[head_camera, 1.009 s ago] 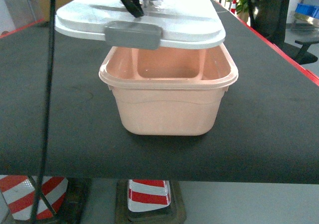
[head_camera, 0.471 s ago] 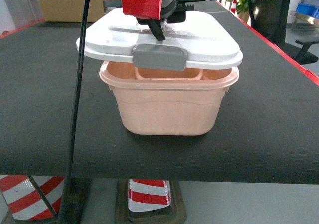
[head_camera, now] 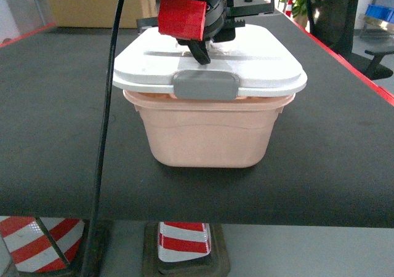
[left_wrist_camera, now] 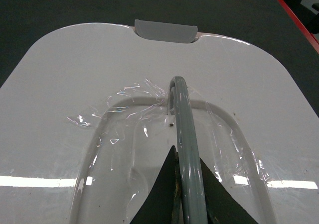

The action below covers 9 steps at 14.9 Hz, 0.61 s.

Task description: Pick capacitor and pack into box

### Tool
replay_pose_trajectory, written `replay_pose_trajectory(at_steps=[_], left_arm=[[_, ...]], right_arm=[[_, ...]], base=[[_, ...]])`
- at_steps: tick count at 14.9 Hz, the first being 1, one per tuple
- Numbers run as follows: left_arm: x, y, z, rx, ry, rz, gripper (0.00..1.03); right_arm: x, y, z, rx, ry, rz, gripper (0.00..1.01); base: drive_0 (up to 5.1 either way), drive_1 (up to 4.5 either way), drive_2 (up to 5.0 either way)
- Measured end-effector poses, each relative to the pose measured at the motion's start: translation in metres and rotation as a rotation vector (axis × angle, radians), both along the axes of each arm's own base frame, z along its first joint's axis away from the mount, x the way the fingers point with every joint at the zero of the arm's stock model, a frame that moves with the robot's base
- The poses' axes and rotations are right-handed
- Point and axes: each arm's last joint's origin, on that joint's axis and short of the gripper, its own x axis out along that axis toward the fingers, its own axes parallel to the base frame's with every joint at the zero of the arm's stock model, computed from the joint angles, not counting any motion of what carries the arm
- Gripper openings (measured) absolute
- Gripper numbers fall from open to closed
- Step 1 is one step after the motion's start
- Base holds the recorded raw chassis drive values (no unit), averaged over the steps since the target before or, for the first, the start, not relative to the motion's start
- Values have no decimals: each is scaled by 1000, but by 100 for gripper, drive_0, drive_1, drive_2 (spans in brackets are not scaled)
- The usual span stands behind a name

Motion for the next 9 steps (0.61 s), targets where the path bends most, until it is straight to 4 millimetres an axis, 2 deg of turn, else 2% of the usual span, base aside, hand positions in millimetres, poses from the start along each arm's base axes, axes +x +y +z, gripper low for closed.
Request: replay_pose_trajectory(at_steps=[4,9], left_arm=[[-2,-6,-5,5,9,-13,2],[1,-3,-9,14,3,-4,2]], right_arm=[[0,0,0,0,0,0,98],[0,0,0,0,0,0,98]], base=[[0,0,0],[0,0,0]])
